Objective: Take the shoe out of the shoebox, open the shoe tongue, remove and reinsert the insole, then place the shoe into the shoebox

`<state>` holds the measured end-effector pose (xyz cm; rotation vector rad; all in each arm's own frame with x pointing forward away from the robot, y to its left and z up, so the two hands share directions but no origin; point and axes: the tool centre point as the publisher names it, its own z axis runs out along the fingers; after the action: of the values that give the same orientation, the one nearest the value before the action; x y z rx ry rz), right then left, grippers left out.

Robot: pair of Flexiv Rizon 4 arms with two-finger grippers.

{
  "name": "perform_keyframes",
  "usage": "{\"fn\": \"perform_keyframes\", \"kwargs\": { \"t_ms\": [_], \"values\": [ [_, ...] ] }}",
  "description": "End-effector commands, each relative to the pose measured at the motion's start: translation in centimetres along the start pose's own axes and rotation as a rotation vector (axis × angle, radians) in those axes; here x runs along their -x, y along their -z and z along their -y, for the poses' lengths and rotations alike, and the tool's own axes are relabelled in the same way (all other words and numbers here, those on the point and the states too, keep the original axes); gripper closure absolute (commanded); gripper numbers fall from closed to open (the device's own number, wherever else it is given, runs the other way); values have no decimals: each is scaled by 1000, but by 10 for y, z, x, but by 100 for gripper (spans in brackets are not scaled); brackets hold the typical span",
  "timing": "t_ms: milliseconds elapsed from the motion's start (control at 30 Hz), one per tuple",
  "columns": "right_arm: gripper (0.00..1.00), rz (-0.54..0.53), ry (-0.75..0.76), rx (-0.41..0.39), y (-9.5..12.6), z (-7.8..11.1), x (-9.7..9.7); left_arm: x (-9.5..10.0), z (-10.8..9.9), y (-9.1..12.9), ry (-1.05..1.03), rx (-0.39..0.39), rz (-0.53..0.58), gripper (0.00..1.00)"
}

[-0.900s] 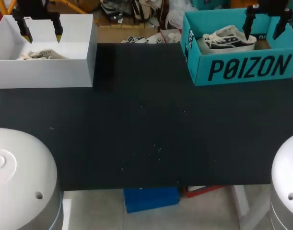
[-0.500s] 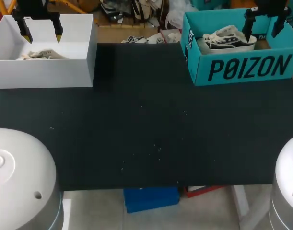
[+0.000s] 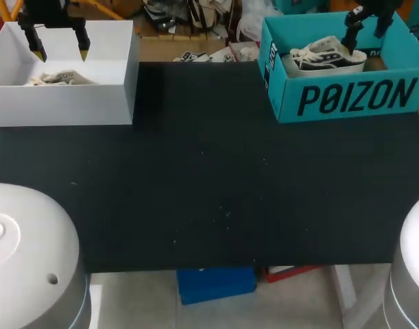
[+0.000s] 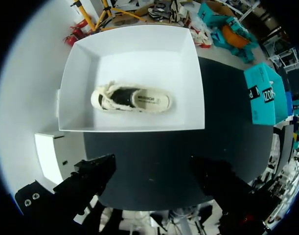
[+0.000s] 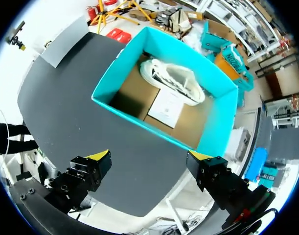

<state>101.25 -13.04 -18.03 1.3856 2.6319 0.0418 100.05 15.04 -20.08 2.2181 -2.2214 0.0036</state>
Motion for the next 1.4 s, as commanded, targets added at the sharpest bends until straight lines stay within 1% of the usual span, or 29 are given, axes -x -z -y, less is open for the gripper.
{"fn": "perform_keyframes", "kwargs": {
  "t_ms": [33, 67, 100, 133, 500, 533, 567, 600, 667, 867, 900, 933, 1033, 1067, 1100, 1133, 1167, 1200, 1233, 1400],
  "values": [
    [0, 26, 287, 123, -1, 9, -2, 0, 0, 1, 1, 0, 2, 0],
    [0, 9, 491, 160, -1, 2, 0, 0, 0, 1, 1, 0, 2, 0],
    [0, -10, 706, 168, 1, 2, 1, 0, 0, 1, 1, 0, 2, 0],
    [0, -50, 912, 155, 7, 14, 6, 0, 0, 1, 1, 0, 2, 0],
    [0, -50, 912, 155, 7, 14, 6, 0, 0, 1, 1, 0, 2, 0],
    [0, -14, 925, 111, 1, 11, 10, 0, 0, 1, 1, 0, 2, 0],
    [0, -4, 940, 96, -3, 6, 12, 0, 0, 1, 1, 0, 2, 0],
    [0, 0, 922, 117, -5, 1, 15, 0, 0, 1, 1, 0, 2, 0],
    [0, -1, 935, 106, -10, -8, 18, 0, 0, 1, 1, 0, 2, 0],
    [0, 6, 954, 116, -28, -48, 21, 0, 0, 1, 1, 0, 2, 0],
    [8, 7, 957, 120, -31, -55, 21, 0, 0, 1, 1, 0, 2, 0],
    [0, 5, 960, 123, -35, -60, 22, 0, 0, 1, 1, 0, 2, 0],
    [0, 5, 973, 119, -47, -76, 29, 0, 0, 1, 1, 0, 2, 0],
    [22, 8, 975, 115, -51, -80, 31, 0, 0, 1, 1, 0, 2, 0],
    [34, 7, 977, 114, -53, -84, 32, 0, 0, 1, 1, 0, 2, 0],
    [51, 12, 978, 131, -58, -91, 36, 0, 0, 1, 1, 0, 2, 0],
    [56, 14, 978, 132, -63, -96, 38, 0, 0, 1, 1, 0, 2, 0],
    [57, 11, 982, 123, -69, -100, 42, 0, 0, 1, 1, 0, 2, 0],
    [56, 8, 983, 119, -75, -104, 44, 0, 0, 1, 1, 0, 2, 0],
    [60, 7, 995, 112, -100, -122, 55, 0, 0, 1, 1, 0, 2, 0]
  ]
}}
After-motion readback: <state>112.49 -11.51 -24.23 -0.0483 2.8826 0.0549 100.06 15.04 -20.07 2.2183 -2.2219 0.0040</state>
